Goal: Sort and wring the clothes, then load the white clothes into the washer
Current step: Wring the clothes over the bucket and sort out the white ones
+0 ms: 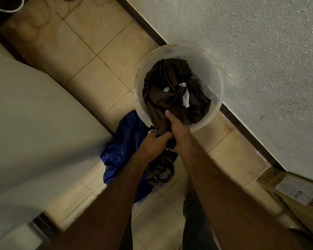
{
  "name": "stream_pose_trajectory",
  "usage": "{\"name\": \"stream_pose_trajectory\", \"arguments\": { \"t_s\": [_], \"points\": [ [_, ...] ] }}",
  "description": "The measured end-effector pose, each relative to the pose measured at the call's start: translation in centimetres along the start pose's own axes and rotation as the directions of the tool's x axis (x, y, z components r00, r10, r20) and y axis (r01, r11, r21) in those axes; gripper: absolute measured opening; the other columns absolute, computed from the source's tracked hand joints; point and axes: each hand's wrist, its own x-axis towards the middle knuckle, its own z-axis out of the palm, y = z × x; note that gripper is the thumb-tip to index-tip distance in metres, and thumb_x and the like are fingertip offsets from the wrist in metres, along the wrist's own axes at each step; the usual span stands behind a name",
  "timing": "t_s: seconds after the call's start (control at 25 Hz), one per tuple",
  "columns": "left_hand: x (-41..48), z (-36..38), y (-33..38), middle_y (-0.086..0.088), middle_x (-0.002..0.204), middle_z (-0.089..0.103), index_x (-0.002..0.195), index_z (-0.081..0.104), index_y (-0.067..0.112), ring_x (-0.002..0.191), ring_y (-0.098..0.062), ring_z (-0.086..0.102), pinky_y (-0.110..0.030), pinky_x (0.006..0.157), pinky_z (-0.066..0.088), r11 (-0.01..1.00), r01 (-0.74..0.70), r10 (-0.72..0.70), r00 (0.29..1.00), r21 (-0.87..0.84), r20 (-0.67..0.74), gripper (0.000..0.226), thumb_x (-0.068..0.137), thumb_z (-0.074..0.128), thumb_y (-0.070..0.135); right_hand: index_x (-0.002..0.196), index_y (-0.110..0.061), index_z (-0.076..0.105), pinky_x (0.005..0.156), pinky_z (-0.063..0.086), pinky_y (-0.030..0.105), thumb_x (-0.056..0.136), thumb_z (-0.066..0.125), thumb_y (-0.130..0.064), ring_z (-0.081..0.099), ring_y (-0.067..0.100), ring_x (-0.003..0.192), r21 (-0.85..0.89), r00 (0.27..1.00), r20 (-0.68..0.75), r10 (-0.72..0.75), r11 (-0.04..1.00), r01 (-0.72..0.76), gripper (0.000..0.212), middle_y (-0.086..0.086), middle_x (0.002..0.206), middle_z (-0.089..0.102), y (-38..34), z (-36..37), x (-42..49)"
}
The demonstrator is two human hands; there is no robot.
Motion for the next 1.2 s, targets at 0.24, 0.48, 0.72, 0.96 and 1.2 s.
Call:
{"name": "stream_pose_trajectory", "arguments": {
  "t_s": [0.24, 0.48, 0.72, 0.96, 1.2],
  "points": [
    [-0.1, -0.3, -0.6, -0.010, 0.107, 0.076, 0.110, 0.074, 0.019, 0.102, -0.025, 0.072, -0.037, 0.091, 0.057, 0.963, 0.093, -0.101, 0.995, -0.254, -0.020, 0.048, 0.091, 0.054, 0.058, 0.113, -0.007, 0.067, 0.079, 0.062, 0.053, 0.067, 0.078, -0.011, 0.071, 0.035, 0.089, 0.074, 0.987, -0.072, -0.140, 0.987, 0.146, 0.047, 0.016, 0.101, 0.073, 0.4, 0.0, -1.7],
    [1.3, -2.6, 2.8, -0.009, 0.122, 0.069, 0.126, 0.064, 0.010, 0.104, -0.025, 0.068, -0.037, 0.097, 0.054, 0.976, 0.134, -0.159, 0.977, -0.169, -0.144, 0.082, 0.069, 0.076, 0.067, 0.118, -0.018, 0.070, 0.083, 0.063, 0.045, 0.082, 0.079, -0.029, 0.074, 0.027, 0.093, 0.155, 0.987, 0.020, -0.162, 0.975, 0.157, 0.038, 0.007, 0.104, 0.076, 4.3, 1.5, -3.1],
    [1.5, -2.4, 5.3, -0.010, 0.136, 0.058, 0.140, 0.052, 0.007, 0.124, -0.029, 0.056, -0.028, 0.093, 0.044, 0.935, 0.151, -0.117, 0.986, 0.321, -0.122, 0.076, 0.077, 0.085, 0.033, 0.121, -0.020, 0.064, 0.088, 0.060, 0.046, 0.088, 0.065, -0.034, 0.072, 0.020, 0.094, -0.090, 0.948, 0.076, -0.309, 0.945, 0.316, 0.036, -0.001, 0.101, 0.075, 7.2, 3.3, -4.4],
    [1.7, -2.8, 4.2, -0.017, 0.109, 0.066, 0.117, 0.064, 0.009, 0.099, -0.036, 0.063, -0.046, 0.090, 0.057, 0.869, 0.127, -0.004, 0.968, 0.478, -0.251, 0.034, 0.084, 0.058, 0.016, 0.120, -0.018, 0.065, 0.086, 0.060, 0.043, 0.091, 0.066, -0.017, 0.071, 0.022, 0.096, -0.164, 0.914, 0.202, -0.352, 0.908, 0.386, 0.029, 0.004, 0.105, 0.074, 7.6, 1.6, -3.6],
    [1.0, -3.0, 4.9, -0.015, 0.104, 0.068, 0.111, 0.066, 0.009, 0.096, -0.035, 0.064, -0.048, 0.089, 0.057, 0.879, 0.021, 0.098, 0.970, 0.476, -0.223, 0.030, 0.083, 0.054, 0.007, 0.136, -0.021, 0.057, 0.081, 0.058, 0.035, 0.086, 0.066, -0.025, 0.070, 0.026, 0.105, 0.161, 0.928, 0.262, -0.264, 0.960, 0.228, 0.051, 0.008, 0.118, 0.071, 7.3, 1.1, -4.1]
  ]
}}
